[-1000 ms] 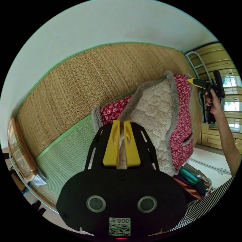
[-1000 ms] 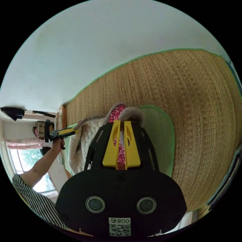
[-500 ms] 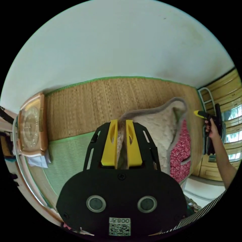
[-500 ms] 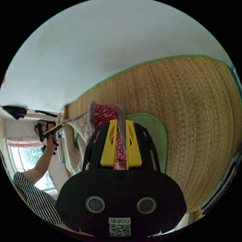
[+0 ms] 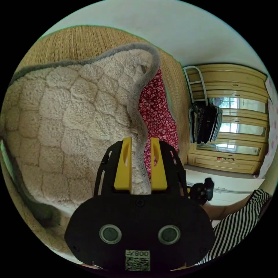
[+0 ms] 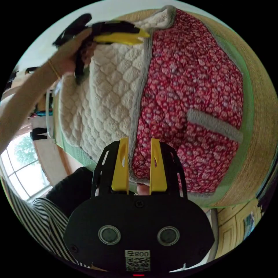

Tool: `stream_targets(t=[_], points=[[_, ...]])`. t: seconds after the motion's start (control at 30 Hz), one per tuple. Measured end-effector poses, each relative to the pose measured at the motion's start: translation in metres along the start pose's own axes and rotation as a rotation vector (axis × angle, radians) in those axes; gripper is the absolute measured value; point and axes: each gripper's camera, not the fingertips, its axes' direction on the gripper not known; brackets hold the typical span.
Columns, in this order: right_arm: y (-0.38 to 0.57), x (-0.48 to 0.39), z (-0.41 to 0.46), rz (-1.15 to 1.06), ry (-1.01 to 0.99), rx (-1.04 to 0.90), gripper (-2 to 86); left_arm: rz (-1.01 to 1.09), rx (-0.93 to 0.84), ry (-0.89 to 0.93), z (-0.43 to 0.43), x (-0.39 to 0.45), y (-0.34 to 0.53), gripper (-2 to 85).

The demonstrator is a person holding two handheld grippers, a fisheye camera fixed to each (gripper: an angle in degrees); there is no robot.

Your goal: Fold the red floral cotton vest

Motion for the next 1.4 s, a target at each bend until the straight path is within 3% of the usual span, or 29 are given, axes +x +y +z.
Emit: stream_targets(t=[0.37,0.7,0.87,1.0,1.2,1.4], points=[[-0.004,-0.019,0.006,-0.011,0.176,0.010,4.3,0.067,-0.056,0.036,-0.006,0.031,-0.043,3.5],[0.044,0.006,-0.077,-0.048,-0.109,0.113,1.9,0.125,-0.031,0.040,-0.068,0.047,-0.033,3.2],[0.032,0.016,-0.030,0.011,-0.187,0.049,2.7,0.049,-0.133,-0.032,-0.042,0.008,-0.039,3.8],[0.020,0.033,-0.005,0.058,-0.229,-0.003,2.9,-0.008,-0.116,-0.062,-0.040,-0.005,-0.040,4.4],[0.045,0.047,-0.047,0.075,-0.292,0.103,1.4,0.063,0.018,-0.087,-0.078,0.029,-0.026,3.2],[0.012,0.091,-0.125,0.112,-0.051,0.356,0.2,0.273,0.028,-0.151,-0.072,0.092,-0.067,1.0]])
